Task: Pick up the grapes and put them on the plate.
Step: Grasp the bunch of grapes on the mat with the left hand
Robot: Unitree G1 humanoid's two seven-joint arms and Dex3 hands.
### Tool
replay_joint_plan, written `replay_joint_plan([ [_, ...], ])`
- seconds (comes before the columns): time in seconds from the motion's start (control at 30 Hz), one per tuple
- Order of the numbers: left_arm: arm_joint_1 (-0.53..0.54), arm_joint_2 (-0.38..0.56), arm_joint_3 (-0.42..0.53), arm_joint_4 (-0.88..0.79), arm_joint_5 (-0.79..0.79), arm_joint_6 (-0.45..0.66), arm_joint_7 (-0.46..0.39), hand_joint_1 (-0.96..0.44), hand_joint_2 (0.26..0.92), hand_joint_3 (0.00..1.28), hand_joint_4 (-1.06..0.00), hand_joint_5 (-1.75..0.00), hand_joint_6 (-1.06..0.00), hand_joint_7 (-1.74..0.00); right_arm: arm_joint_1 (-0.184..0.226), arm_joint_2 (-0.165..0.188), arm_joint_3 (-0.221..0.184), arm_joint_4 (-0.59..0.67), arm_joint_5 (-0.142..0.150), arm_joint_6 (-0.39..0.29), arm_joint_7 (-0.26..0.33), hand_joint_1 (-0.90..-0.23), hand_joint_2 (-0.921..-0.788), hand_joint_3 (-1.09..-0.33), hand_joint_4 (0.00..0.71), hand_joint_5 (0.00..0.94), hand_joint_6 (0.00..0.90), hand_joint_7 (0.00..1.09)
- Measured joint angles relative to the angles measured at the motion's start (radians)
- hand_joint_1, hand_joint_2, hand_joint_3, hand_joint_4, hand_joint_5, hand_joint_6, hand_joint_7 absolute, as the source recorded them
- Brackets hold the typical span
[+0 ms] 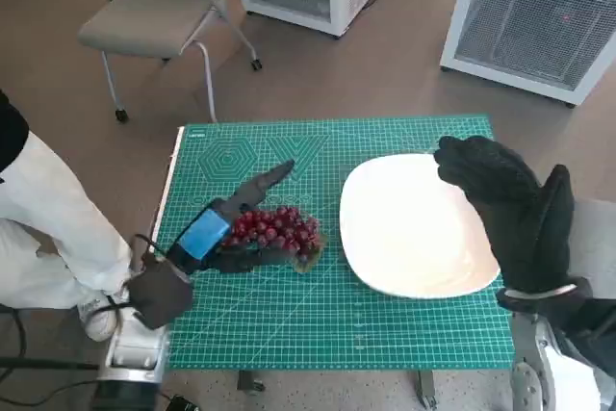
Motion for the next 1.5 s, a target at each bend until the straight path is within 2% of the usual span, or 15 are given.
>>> replay_joint_plan([
  [0.27,0.027,0.038,-0.134,-0.259,0.347,0.261,-0.010,-0.16,0.697,0.00,0.00,0.00,-0.15,-0.03,0.001,-0.004,-0.001,0.000,0.000,0.005,0.000,-0.328,-0.921,-0.600,0.458,0.834,0.255,0.98],
  [0.5,0.013,0.034,-0.244,-0.274,0.478,0.364,0.000,-0.15,0.700,0.00,0.00,0.00,-0.17,-0.03,0.003,-0.012,-0.006,0.000,0.001,0.011,0.000,-0.329,-0.921,-0.600,0.458,0.835,0.252,0.99],
  [0.7,-0.024,0.014,-0.319,-0.174,0.529,0.403,0.022,-0.15,0.701,0.00,0.00,0.00,-0.18,-0.03,0.006,-0.014,-0.008,0.000,0.002,0.013,0.000,-0.329,-0.921,-0.599,0.456,0.834,0.248,0.99],
  [1.07,-0.157,-0.004,-0.413,0.075,0.574,0.443,0.071,-0.16,0.705,0.00,0.00,0.00,-0.17,-0.02,0.014,-0.015,-0.010,-0.003,0.002,0.013,0.001,-0.330,-0.921,-0.599,0.452,0.834,0.245,0.99],
  [1.23,-0.226,-0.028,-0.439,0.191,0.575,0.456,0.120,-0.16,0.710,0.01,0.00,0.00,-0.17,-0.01,0.018,-0.015,-0.010,-0.009,0.002,0.013,0.000,-0.335,-0.921,-0.597,0.452,0.836,0.245,0.99],
  [1.5,-0.347,-0.091,-0.490,0.473,0.570,0.466,0.211,-0.16,0.734,0.01,0.00,0.00,-0.17,-0.01,0.020,-0.014,-0.008,-0.012,0.001,0.014,0.000,-0.338,-0.921,-0.596,0.451,0.839,0.244,0.99],
])
